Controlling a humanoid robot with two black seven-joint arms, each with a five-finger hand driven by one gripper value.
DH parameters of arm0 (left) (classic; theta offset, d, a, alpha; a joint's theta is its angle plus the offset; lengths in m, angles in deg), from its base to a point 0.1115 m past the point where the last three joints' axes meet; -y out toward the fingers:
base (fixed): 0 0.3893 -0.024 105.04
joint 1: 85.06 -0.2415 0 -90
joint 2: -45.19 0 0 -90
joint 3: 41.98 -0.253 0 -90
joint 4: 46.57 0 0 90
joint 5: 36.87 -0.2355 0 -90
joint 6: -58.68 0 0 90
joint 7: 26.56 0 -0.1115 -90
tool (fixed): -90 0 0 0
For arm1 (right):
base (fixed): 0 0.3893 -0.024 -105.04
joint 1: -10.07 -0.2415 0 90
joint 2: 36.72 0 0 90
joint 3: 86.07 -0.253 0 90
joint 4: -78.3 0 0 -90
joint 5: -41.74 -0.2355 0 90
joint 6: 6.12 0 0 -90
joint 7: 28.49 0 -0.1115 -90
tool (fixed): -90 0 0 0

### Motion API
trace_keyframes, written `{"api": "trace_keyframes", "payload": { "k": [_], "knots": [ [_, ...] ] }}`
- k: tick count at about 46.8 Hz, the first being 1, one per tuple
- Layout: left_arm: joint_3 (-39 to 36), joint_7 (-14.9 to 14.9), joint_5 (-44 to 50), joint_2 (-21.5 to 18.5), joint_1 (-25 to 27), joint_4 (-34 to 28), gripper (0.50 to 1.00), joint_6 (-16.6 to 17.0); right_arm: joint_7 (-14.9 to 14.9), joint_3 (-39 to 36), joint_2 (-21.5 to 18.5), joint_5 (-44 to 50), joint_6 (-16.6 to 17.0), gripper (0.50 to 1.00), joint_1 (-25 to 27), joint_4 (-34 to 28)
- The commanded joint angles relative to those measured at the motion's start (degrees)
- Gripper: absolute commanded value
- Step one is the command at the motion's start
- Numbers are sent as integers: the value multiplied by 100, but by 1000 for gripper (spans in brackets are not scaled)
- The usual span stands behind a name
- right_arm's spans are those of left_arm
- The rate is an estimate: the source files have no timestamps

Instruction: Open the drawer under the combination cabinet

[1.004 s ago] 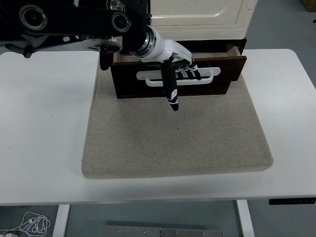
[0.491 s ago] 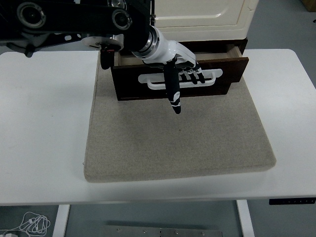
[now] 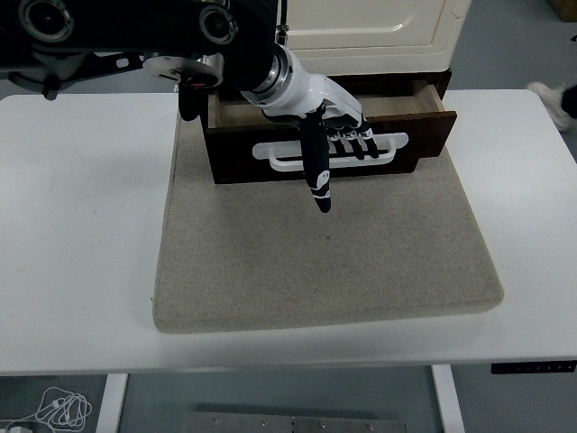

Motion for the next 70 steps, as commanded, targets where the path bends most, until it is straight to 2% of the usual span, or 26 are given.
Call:
{"api": "trace_keyframes", "payload": {
  "k": [1,21,32,42,50,59,65,70],
  "knots": [
    [14,0,3,1,-1,-1,1000,-40,-5,0,0,0,0,926,-1,0],
    [41,-9,56,-61,96,-106,1000,-189,-5,0,0,0,0,926,-1,0],
    [374,-17,56,-114,122,-115,1000,-268,-5,0,0,0,0,926,-1,0],
    [928,-193,38,-158,43,8,1000,-286,-5,0,0,0,0,926,-1,0],
    [1595,-623,12,-228,-141,306,1000,-251,-5,0,0,0,0,926,-1,0],
    [2527,-1458,-50,-210,-642,1027,1000,-207,4,0,0,0,0,926,-1,0],
    [2984,-1959,-32,-219,-722,1334,1000,-172,-5,0,0,0,0,926,-1,0],
    [3371,-2285,-15,-219,-722,1747,1000,4,-5,0,0,0,0,926,-1,0]
  ]
}}
